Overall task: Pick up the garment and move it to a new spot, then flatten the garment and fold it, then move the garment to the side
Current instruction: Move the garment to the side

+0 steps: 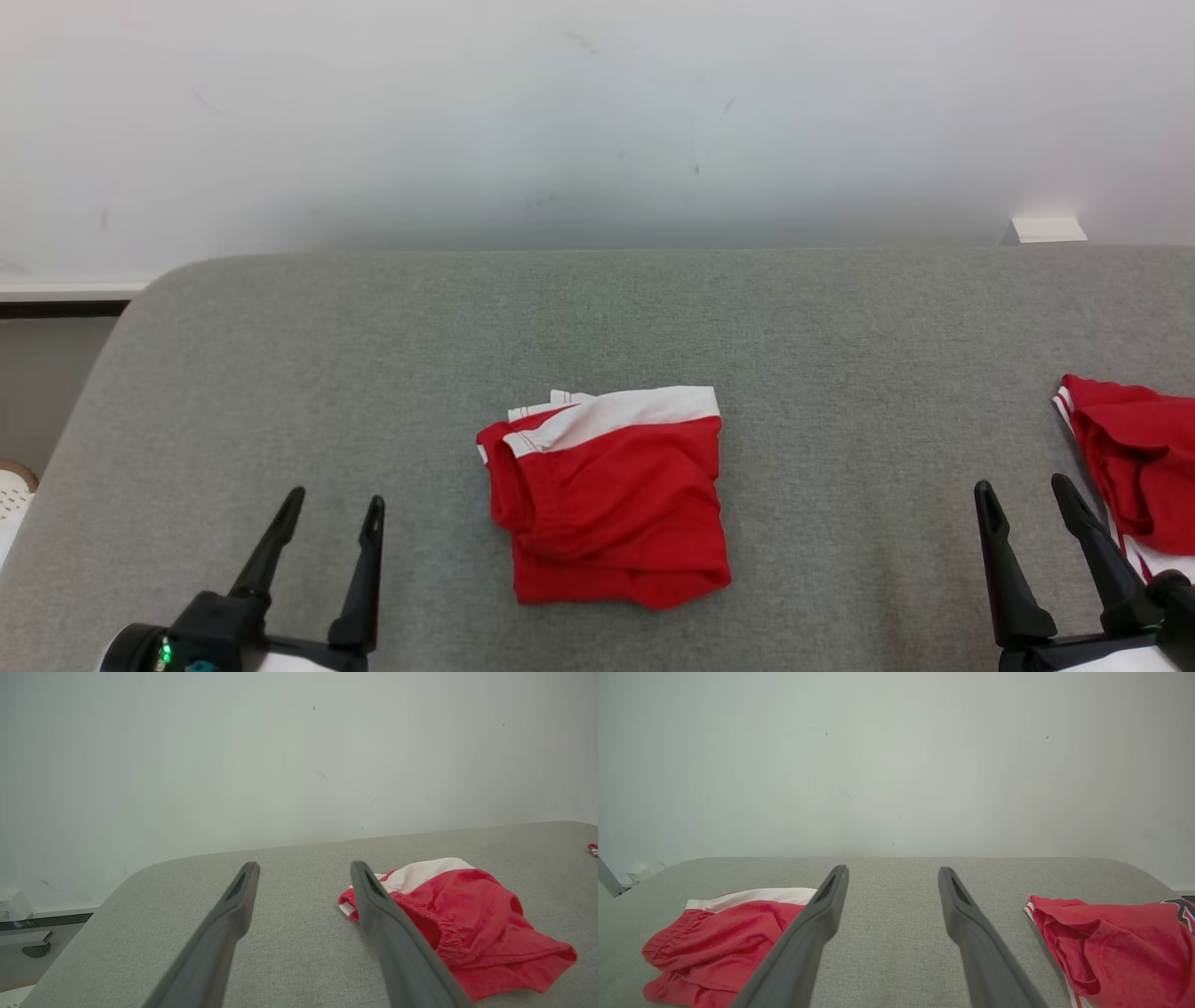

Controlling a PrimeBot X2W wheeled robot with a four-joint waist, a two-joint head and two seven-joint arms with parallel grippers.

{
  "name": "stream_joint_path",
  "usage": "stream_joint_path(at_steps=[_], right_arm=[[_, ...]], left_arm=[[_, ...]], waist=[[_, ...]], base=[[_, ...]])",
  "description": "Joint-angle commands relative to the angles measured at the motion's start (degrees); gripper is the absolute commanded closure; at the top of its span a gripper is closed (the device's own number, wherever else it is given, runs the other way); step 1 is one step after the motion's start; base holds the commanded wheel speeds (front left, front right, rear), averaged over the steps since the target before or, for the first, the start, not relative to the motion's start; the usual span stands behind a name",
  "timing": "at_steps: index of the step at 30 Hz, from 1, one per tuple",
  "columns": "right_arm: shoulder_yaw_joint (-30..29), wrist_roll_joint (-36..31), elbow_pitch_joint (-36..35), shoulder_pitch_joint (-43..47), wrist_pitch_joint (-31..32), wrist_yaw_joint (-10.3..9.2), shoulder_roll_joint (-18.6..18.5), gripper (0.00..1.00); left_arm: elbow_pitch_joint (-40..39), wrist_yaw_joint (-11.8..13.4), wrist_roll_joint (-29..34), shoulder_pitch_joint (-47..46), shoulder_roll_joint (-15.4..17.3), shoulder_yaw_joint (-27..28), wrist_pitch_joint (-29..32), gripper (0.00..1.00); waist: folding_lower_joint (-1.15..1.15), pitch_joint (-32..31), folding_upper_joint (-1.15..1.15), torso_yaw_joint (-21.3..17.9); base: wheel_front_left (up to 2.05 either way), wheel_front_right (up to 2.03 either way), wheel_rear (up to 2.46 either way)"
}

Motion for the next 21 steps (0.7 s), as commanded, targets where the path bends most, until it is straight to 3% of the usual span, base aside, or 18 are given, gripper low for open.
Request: stream_joint_path(at_steps=[1, 11, 21], right_arm=[[-0.3, -0.5, -0.4, 0.3, 0.2, -0.01, 0.1, 0.00], [-1.2, -0.2, 1.2, -3.4, 1.2, -0.01, -1.2, 0.00], [9.4, 4.1, 17.9, -16.5, 0.7, -0.01, -2.2, 0.00]], left_arm=[[0.1, 0.1, -1.0, -0.1, 0.3, -0.1, -0.1, 0.00], [-1.0, -0.6, 0.1, -5.3, -0.1, -1.8, -0.7, 0.00], [1.6, -2.1, 1.1, -15.2, -3.3, -5.1, -3.1, 0.00]], waist=[[0.00, 0.1, 0.00, 0.1], [0.00, 4.8, 0.00, 3.9], [0.00, 13.9, 0.00, 12.0]], base=[[0.00, 0.00, 0.00], [0.00, 0.00, 0.00], [0.00, 0.00, 0.00]])
